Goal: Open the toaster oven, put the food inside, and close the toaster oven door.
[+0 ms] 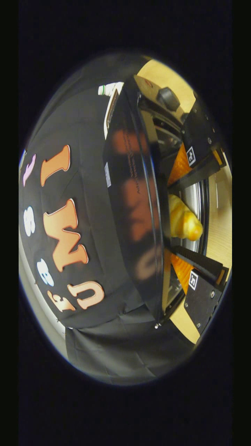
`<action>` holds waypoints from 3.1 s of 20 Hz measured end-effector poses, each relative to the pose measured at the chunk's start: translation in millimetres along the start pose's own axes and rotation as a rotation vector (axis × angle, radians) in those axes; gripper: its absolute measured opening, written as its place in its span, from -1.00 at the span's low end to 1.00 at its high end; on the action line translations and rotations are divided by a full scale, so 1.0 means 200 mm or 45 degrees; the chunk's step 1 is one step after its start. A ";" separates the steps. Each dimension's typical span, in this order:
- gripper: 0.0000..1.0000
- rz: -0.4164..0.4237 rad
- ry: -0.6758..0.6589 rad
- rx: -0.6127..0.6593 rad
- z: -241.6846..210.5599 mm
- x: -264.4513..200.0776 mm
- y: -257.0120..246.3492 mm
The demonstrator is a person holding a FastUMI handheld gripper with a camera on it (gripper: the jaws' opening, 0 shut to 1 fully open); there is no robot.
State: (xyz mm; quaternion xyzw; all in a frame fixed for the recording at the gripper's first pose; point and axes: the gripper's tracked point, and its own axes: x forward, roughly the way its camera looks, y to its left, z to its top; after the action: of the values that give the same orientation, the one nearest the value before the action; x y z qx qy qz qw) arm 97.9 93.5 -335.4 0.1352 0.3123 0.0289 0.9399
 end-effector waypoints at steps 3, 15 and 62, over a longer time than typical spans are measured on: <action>0.86 0.015 0.020 -0.041 -0.05 -0.16 -0.01; 0.89 0.163 0.183 -0.147 -0.41 -0.73 0.06; 1.00 0.109 0.014 -0.236 -0.01 -0.54 0.04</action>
State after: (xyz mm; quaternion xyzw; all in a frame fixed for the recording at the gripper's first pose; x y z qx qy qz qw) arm 10.0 86.9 -272.4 0.0605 0.3075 0.0984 0.9445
